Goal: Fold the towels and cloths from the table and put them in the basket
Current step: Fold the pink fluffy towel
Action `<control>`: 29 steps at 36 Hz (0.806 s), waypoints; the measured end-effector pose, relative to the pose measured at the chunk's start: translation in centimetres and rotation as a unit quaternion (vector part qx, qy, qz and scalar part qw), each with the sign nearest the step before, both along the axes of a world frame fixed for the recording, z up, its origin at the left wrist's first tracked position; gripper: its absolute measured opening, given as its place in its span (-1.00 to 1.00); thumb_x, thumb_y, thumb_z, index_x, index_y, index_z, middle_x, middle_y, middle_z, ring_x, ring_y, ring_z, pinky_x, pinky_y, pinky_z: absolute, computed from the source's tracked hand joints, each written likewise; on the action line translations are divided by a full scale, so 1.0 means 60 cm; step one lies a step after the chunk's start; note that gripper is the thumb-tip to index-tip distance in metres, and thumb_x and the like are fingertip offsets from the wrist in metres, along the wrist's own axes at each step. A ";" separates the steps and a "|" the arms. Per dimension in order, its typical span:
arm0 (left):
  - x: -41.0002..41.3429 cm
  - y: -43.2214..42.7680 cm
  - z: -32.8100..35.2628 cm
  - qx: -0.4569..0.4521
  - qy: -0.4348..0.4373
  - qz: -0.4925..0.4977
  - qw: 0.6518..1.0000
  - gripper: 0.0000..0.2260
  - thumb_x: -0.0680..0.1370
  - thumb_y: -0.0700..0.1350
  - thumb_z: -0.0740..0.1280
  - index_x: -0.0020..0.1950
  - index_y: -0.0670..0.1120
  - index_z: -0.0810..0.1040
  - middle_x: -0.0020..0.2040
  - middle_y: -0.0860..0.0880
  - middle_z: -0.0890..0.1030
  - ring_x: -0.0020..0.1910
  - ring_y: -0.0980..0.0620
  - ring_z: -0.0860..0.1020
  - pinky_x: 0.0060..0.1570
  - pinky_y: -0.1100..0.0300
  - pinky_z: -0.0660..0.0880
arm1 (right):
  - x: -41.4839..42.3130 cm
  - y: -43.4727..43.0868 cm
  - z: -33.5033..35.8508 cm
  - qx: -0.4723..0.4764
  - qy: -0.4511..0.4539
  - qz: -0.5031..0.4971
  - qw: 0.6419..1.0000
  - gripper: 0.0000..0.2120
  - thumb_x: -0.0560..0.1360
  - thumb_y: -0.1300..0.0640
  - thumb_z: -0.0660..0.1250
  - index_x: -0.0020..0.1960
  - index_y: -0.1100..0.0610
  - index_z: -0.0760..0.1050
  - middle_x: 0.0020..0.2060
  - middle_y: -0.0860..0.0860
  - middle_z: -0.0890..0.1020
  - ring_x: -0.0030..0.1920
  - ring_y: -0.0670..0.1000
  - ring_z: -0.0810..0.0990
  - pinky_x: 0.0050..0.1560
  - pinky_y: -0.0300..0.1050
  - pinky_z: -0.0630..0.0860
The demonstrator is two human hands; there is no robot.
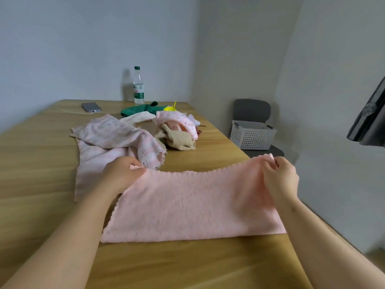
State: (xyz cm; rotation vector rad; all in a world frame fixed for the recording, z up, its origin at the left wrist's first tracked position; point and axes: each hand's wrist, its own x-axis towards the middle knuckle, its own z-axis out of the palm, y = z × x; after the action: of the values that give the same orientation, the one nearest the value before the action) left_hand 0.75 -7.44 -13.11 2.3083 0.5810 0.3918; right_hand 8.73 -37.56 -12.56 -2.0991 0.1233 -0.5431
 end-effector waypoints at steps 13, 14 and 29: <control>0.000 0.042 -0.012 -0.015 0.021 -0.031 0.999 -0.83 0.46 -0.26 0.36 -0.30 -0.08 0.49 -0.34 -0.01 0.45 -0.29 0.01 0.39 -0.31 0.19 0.23 | 0.038 0.003 -0.039 -0.138 0.091 0.083 0.983 -0.85 0.56 0.11 0.17 -0.12 0.10 0.48 -0.24 0.02 0.53 -0.15 0.08 0.43 -0.19 -0.09 0.33; 0.000 0.042 -0.013 -0.020 0.011 -0.026 0.999 -0.84 0.47 -0.25 0.35 -0.29 -0.07 0.49 -0.33 -0.02 0.46 -0.28 0.00 0.39 -0.30 0.18 0.24 | 0.039 0.001 -0.037 -0.138 0.083 0.073 0.984 -0.86 0.56 0.14 0.17 -0.13 0.08 0.47 -0.23 0.04 0.53 -0.15 0.09 0.43 -0.20 -0.09 0.33; 0.012 0.013 -0.008 -0.003 -0.080 0.079 0.994 -0.84 0.55 -0.20 0.27 0.12 -0.12 0.49 0.01 -0.10 0.57 0.02 -0.16 0.50 -0.04 0.10 0.40 | 0.048 0.003 0.003 -0.064 0.011 0.008 0.998 -0.77 0.58 0.08 0.12 -0.17 0.14 0.45 -0.32 0.07 0.48 -0.17 0.18 0.40 -0.23 -0.08 0.30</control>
State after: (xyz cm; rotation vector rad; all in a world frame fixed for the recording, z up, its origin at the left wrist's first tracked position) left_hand 1.48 -6.65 -13.59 2.2070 0.6838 0.6434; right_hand 11.59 -37.40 -12.38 -2.2284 0.0857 -0.5300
